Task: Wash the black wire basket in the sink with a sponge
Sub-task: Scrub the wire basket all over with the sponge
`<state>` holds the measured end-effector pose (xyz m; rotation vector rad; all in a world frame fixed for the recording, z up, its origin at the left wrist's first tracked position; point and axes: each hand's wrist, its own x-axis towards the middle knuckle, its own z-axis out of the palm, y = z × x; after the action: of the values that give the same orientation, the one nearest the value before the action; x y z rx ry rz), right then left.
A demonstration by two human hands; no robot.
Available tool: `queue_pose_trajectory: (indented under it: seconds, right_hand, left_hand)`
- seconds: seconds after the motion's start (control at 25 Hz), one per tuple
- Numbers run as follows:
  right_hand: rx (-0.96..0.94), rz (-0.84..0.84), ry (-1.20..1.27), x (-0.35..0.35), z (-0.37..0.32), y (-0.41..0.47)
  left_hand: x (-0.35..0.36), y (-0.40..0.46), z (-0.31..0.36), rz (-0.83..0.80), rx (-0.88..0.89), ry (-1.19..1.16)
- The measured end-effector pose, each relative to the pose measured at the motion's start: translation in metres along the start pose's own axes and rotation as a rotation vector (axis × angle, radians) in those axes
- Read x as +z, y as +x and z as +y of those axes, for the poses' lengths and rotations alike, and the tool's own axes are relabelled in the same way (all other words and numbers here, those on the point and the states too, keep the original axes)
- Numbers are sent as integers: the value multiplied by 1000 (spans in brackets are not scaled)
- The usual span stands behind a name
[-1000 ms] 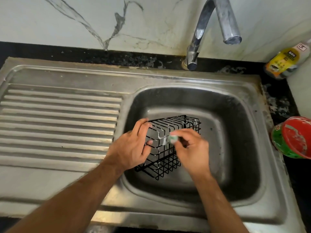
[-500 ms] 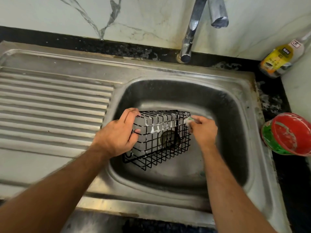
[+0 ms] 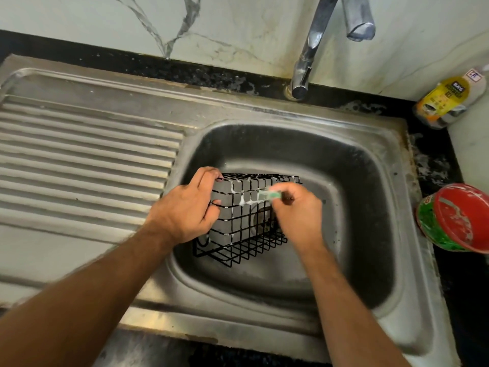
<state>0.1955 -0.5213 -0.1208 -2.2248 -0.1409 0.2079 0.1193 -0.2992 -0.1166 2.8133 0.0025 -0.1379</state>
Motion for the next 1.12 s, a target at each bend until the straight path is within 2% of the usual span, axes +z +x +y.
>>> queue_pose_trajectory:
  seconds: [0.16,0.28,0.36,0.48,0.56,0.64,0.68,0.8,0.84,0.92,1.0,1.08,1.12]
  right_hand:
    - [246,102,-50,-18,41,51]
    - [275,106,-24,-12,29,47]
    - [171,59,-18,-1,2,20]
    - [-95,2,59,19,-43,-29]
    - [-315,37,37,28,-51,-44]
    - [-405,18,-25,26,-35,-43]
    - [-333,9,-22,21,-23,-37]
    - [124,51,24,2,4,-14]
    - [162,54,22,-1,5,-10]
    - [52,-2,87,4,-15,-16]
    - [-207,-95,141,13,-37,-35]
    - [-400,-142,47,13,-34,-47]
    - [-416,-146,-11,10,-23,-42]
  left_hand:
    - [-4,1,2,-17,-16,-16]
    - [-5,1,3,-15,-16,-14]
    - [-4,1,3,-20,-25,-7]
    - [-2,1,2,-24,-20,0]
    - [-2,2,1,-29,-28,2]
    - [-1,2,2,-36,-32,16]
    - [-1,1,2,-37,-27,22]
    - [0,2,1,-37,-20,18]
    - [0,2,1,-37,-22,14]
    - [-1,2,2,-36,-25,10]
    - [-2,2,3,-32,-25,19]
    - [-3,2,3,-33,-24,30]
    - [-3,2,3,-33,-22,35]
